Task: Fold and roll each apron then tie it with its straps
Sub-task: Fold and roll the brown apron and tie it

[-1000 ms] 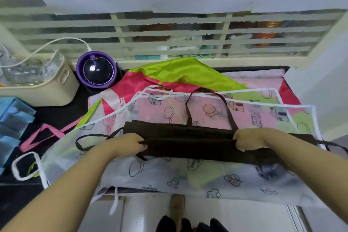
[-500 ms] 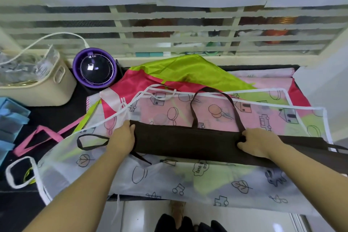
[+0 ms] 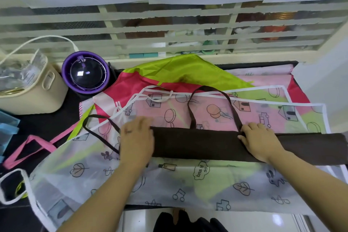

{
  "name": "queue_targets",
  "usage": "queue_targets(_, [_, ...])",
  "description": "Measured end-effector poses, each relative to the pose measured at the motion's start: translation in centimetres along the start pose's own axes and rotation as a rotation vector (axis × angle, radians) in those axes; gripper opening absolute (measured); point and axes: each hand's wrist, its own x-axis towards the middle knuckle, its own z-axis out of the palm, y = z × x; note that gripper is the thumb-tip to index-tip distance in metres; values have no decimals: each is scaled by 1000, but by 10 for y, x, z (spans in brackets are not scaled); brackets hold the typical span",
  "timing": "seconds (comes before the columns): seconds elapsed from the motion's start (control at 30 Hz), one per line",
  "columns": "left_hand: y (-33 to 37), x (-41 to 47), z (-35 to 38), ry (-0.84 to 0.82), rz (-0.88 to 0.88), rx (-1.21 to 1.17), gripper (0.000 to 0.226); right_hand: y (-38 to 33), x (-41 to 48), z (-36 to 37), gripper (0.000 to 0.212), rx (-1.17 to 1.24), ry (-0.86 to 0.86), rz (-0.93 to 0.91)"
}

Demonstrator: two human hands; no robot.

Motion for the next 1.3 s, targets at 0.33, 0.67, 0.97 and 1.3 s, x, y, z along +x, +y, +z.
queue_targets(0.33, [45, 25, 23, -400, 261, 137, 41, -4, 0, 9, 26, 136, 171, 25])
queue_targets(0.67, [7, 29, -3, -281, 388, 54, 29, -27, 9, -7, 20, 253, 114, -110])
queue_targets(0.97, [19, 8, 7, -105, 206, 66, 44, -55, 8, 15, 17, 238, 248, -204])
queue_targets(1.3, [70, -25, 50, -409, 330, 63, 54, 31, -4, 29, 39, 104, 445, -38])
